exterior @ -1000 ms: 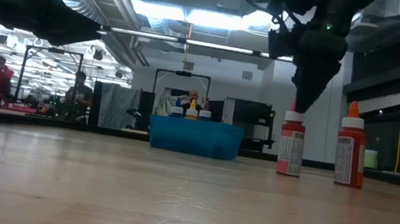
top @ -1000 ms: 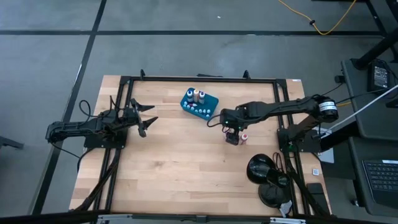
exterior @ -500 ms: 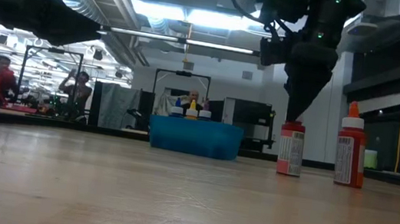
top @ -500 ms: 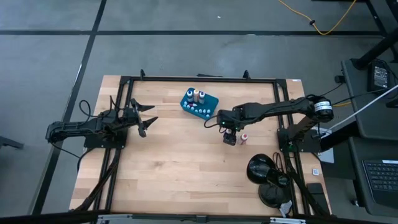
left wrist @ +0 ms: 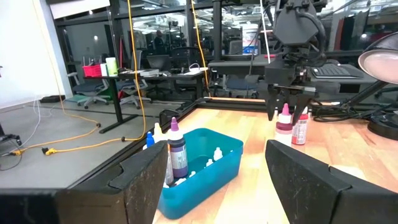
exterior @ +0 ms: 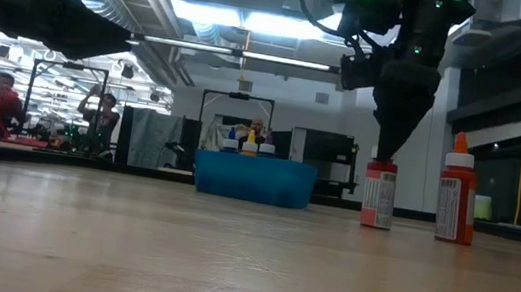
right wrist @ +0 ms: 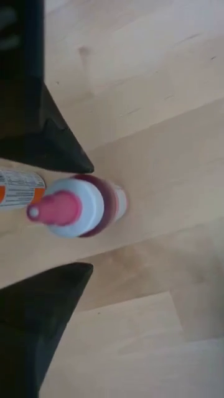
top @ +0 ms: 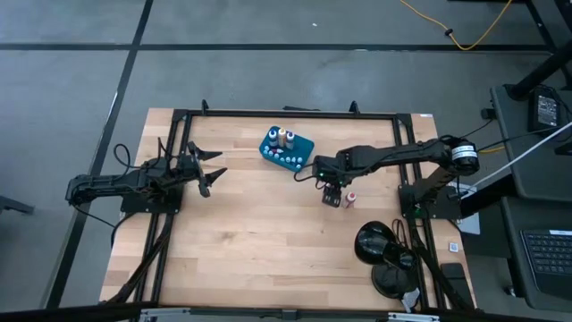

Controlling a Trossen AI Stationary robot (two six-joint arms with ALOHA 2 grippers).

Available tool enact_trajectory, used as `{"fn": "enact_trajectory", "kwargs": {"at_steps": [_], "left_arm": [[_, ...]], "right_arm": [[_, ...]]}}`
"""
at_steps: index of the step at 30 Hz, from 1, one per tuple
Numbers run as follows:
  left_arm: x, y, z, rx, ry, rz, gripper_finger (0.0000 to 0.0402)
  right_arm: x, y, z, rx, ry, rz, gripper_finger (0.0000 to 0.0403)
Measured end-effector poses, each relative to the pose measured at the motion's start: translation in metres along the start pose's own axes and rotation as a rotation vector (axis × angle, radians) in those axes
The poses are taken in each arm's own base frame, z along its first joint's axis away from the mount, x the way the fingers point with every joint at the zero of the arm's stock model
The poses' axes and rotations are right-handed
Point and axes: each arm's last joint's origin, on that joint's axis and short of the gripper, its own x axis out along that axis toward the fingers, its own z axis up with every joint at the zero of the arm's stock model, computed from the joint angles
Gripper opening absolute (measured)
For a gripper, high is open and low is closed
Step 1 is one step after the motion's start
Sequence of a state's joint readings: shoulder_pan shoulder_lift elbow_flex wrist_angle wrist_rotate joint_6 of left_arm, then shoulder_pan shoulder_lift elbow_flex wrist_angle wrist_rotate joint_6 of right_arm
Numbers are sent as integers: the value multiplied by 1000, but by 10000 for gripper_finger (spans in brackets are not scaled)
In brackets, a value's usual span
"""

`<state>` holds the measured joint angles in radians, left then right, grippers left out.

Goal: Pick & Place food coloring
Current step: Put the large pink food coloring bottle into the blue bin

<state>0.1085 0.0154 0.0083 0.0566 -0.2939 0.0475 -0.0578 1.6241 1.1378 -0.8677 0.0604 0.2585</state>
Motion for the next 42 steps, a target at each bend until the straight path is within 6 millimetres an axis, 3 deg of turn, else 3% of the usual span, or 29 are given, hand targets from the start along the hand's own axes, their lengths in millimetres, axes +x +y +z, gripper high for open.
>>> {"fn": "enact_trajectory", "kwargs": {"at_steps": [10, 22, 32, 38, 42], "left_arm": [[0, 0, 0, 0, 0, 0, 267], [0, 0, 0, 0, 0, 0, 267], [0, 0, 0, 0, 0, 0, 267], [0, 0, 0, 0, 0, 0, 267], [0, 0, 0, 0, 0, 0, 267]], "right_arm": [[-2, 1, 1, -4, 2, 9, 121], [-47, -6, 23, -6, -24, -10, 120], [-72, -35, 72, 46, -72, -90, 120], [-73, -58, 109, 81, -122, -106, 120], [-63, -73, 132, 107, -130, -116, 120]]}}
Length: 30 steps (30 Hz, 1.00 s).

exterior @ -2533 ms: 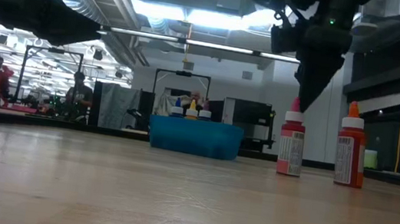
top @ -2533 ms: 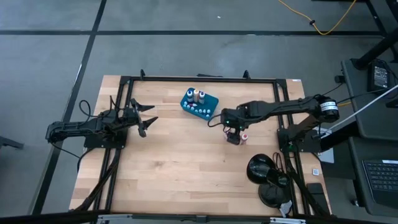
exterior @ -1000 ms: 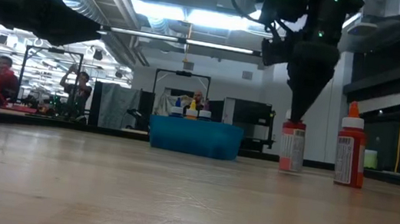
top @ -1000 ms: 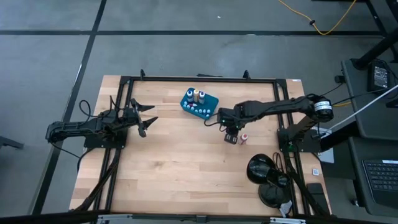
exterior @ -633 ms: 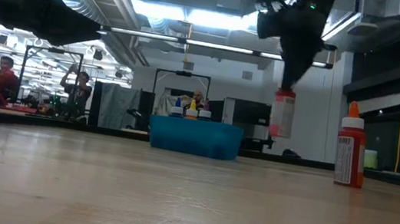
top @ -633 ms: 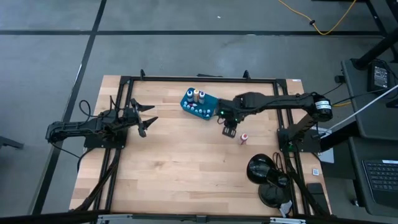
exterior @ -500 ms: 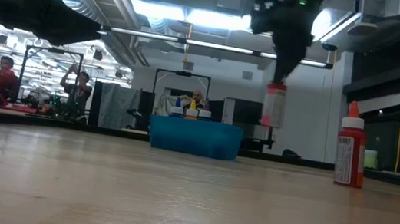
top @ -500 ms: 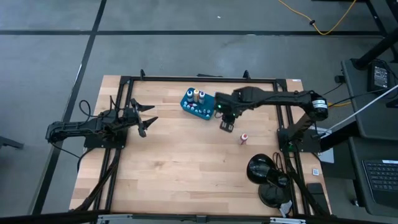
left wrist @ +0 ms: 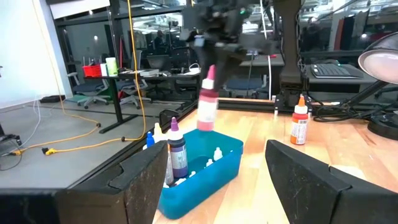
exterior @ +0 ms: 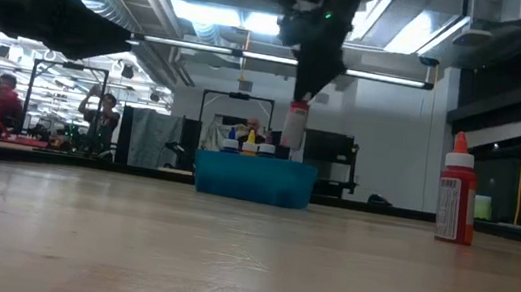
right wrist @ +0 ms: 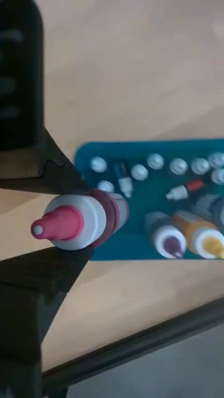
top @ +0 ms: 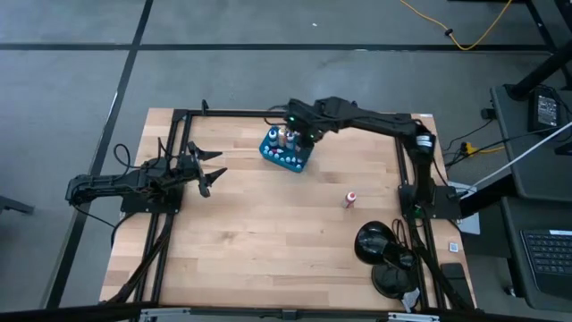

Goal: Pick & Place food coloring
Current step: Put the large pink food coloring bottle into the blue bin

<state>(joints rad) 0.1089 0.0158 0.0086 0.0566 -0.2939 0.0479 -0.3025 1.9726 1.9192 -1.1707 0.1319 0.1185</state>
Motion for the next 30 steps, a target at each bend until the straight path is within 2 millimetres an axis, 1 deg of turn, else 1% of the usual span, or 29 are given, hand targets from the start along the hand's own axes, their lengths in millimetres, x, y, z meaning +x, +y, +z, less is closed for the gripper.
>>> {"fn": "enact_trajectory", "kwargs": {"at_steps": [4, 8, 14, 21, 23, 30], "left_arm": [[0, 0, 0, 0, 0, 0, 267], [0, 0, 0, 0, 0, 0, 267], [0, 0, 0, 0, 0, 0, 267], [0, 0, 0, 0, 0, 0, 267], [0, 0, 0, 0, 0, 0, 267], [0, 0, 0, 0, 0, 0, 267]], "right_arm": [[20, -7, 13, 22, 23, -7, 120], [45, -13, 15, 41, 85, -5, 120], [72, -21, 17, 65, 126, -7, 120], [89, -26, 19, 85, 130, 9, 124], [92, -26, 19, 97, 137, 7, 138], [92, -27, 18, 159, 143, -11, 206]]}}
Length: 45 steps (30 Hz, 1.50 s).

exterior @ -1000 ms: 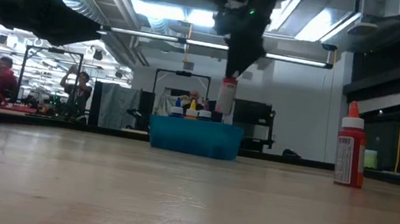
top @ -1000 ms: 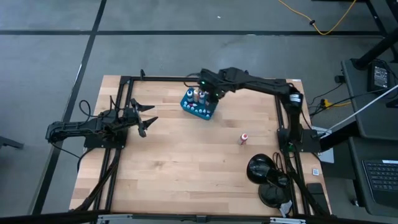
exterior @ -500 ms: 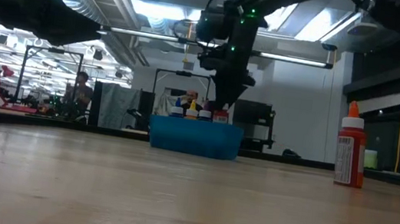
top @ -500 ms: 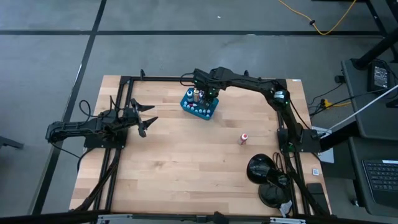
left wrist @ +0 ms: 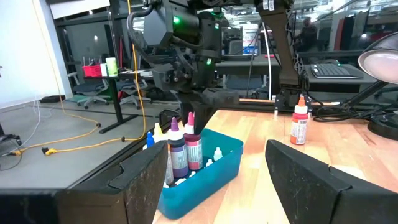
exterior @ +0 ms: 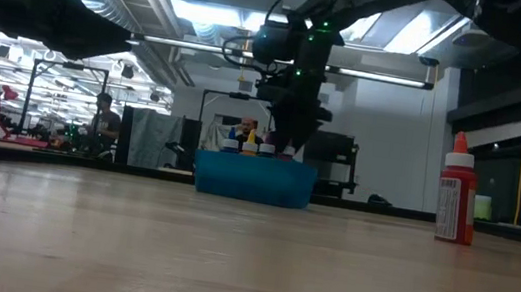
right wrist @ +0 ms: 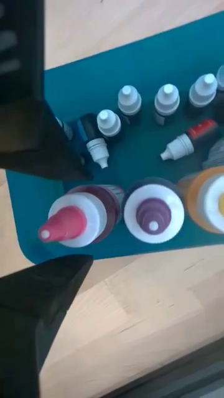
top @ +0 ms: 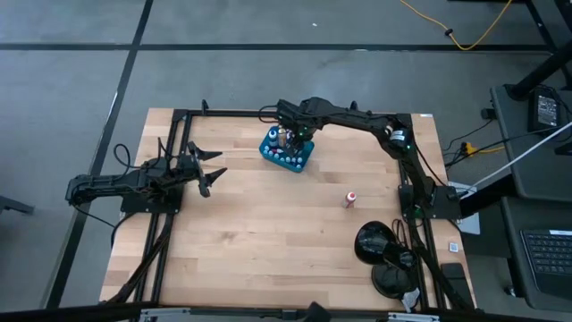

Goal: Pick & Place food coloring
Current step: Put the large pink food coloring bottle into the blue bin, then put the large orange food coloring bottle into the blue bin

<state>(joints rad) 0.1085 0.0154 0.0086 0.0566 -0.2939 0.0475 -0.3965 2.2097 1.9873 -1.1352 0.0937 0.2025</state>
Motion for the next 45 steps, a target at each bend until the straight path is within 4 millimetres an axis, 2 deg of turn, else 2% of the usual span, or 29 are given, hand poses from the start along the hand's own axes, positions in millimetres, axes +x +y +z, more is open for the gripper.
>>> {"fn": "enact_trajectory", "kwargs": {"at_steps": [4, 10, 17, 22, 25, 32, 36, 45], "left_arm": [[0, 0, 0, 1, 0, 0, 267], [0, 0, 0, 0, 0, 0, 267], [0, 0, 0, 0, 0, 0, 267], [0, 0, 0, 0, 0, 0, 267], [0, 0, 0, 0, 0, 1, 267], [0, 0, 0, 0, 0, 0, 267], [0, 0, 0, 0, 0, 1, 267], [0, 0, 0, 0, 0, 0, 267]], "right_arm": [[-8, -1, -2, 2, 6, 8, 234], [-39, -4, -8, 12, -36, 17, 258], [-68, 11, -26, -12, -93, 59, 308], [-80, 27, -58, -44, -87, 69, 357], [-87, 36, -81, -29, -88, 77, 372], [-84, 47, -140, 108, 5, 58, 373], [-79, 53, -167, 187, 49, 34, 373], [-66, 63, -210, 297, 109, -15, 373]]}}
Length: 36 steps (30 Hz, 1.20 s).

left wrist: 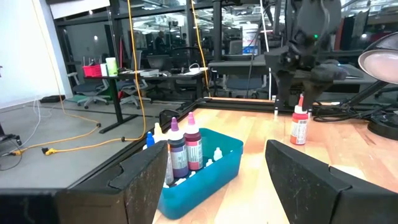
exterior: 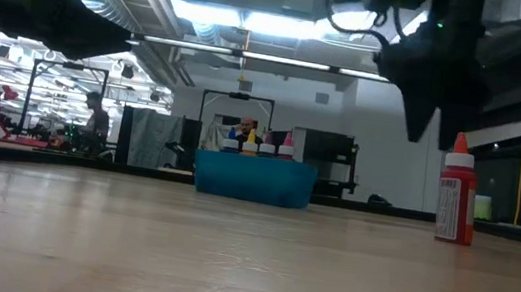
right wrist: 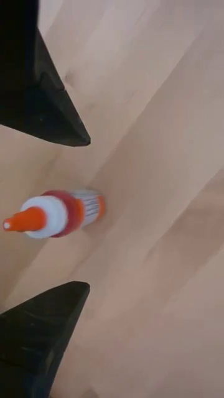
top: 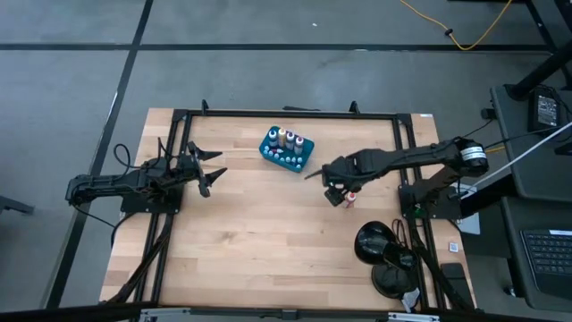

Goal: Pick & Place food coloring
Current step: Put the large orange food coloring bottle into the blue bin

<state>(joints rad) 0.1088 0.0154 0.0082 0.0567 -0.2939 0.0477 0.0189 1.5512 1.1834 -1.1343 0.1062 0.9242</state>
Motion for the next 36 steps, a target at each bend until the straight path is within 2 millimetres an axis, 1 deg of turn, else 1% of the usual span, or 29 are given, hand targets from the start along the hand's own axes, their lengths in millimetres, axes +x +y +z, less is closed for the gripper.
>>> {"fn": "enact_trajectory", "kwargs": {"at_steps": [3, 8, 13, 16, 19, 26, 36], "left_arm": [[0, 0, 0, 0, 0, 0, 267], [0, 0, 0, 0, 0, 0, 267], [0, 0, 0, 0, 0, 0, 267], [0, 0, 0, 0, 0, 0, 267], [0, 0, 0, 0, 0, 0, 267], [0, 0, 0, 0, -1, 0, 267], [0, 0, 0, 0, 0, 0, 267]], "right_arm": [[7, -4, -7, 24, 28, -4, 373], [14, -5, -16, 44, 58, 11, 373], [20, -7, -20, 60, 110, 27, 373], [20, -6, -20, 58, 104, 34, 360], [20, -6, -20, 60, 104, 34, 326], [20, -6, -20, 60, 104, 35, 229], [19, -6, -20, 52, 102, 33, 127]]}}
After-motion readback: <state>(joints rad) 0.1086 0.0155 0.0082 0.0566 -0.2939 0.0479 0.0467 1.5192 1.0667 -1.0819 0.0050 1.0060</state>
